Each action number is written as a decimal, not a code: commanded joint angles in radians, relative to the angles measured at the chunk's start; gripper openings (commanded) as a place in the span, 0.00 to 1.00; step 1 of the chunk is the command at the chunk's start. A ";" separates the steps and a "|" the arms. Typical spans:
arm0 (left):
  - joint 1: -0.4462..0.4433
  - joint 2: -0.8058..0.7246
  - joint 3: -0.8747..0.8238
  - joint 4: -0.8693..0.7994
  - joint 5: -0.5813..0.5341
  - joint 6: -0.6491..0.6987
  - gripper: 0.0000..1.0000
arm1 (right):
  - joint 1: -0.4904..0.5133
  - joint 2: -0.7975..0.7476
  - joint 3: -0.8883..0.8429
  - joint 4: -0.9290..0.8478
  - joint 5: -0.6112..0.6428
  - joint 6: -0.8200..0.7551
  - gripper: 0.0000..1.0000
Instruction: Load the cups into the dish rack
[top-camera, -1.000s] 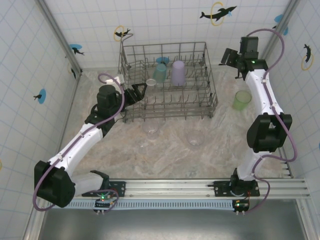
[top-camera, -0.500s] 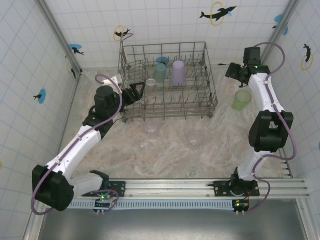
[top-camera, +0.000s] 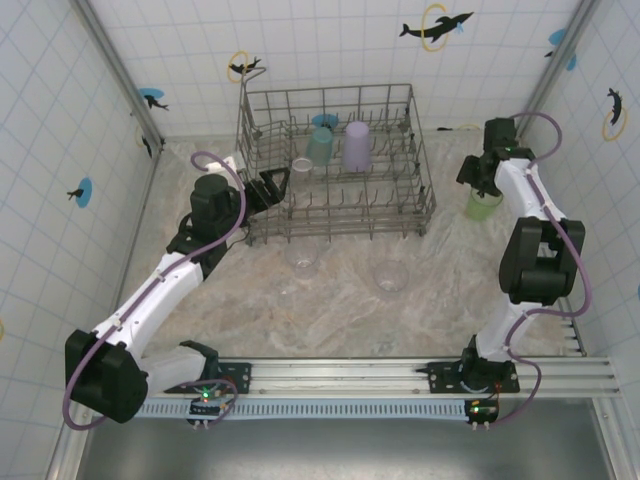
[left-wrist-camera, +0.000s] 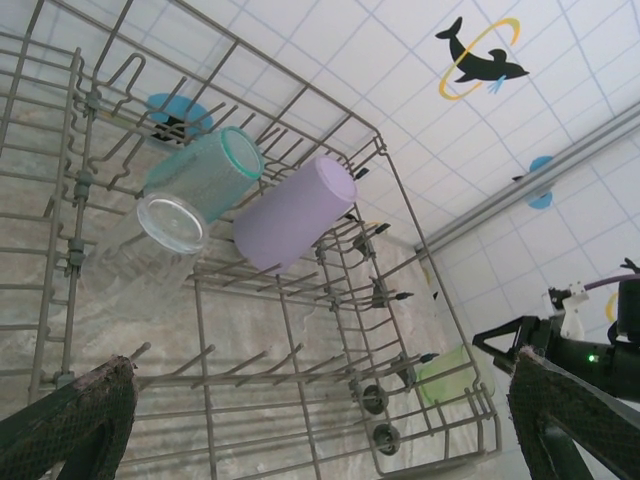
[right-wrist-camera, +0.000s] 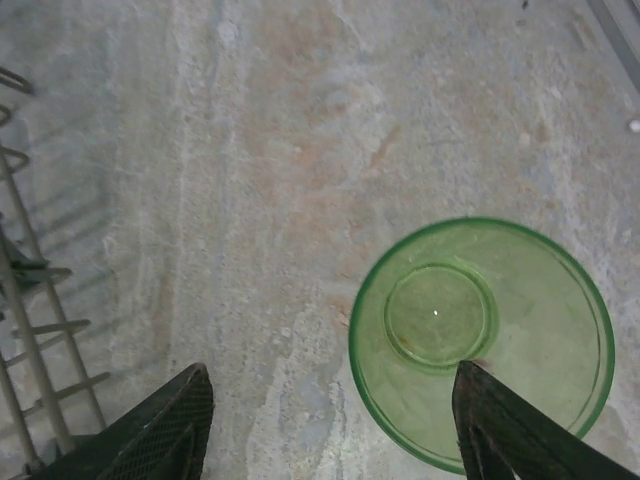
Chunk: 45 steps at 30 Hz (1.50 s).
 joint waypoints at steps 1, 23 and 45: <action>0.005 -0.017 -0.015 0.016 -0.015 -0.007 0.98 | 0.004 0.016 -0.035 0.010 0.034 -0.001 0.63; 0.005 -0.011 -0.014 0.021 -0.017 -0.030 0.98 | 0.015 0.152 0.049 -0.035 0.038 -0.061 0.36; 0.005 -0.032 -0.013 -0.013 -0.017 -0.018 0.98 | 0.012 0.076 0.076 -0.031 0.019 -0.055 0.00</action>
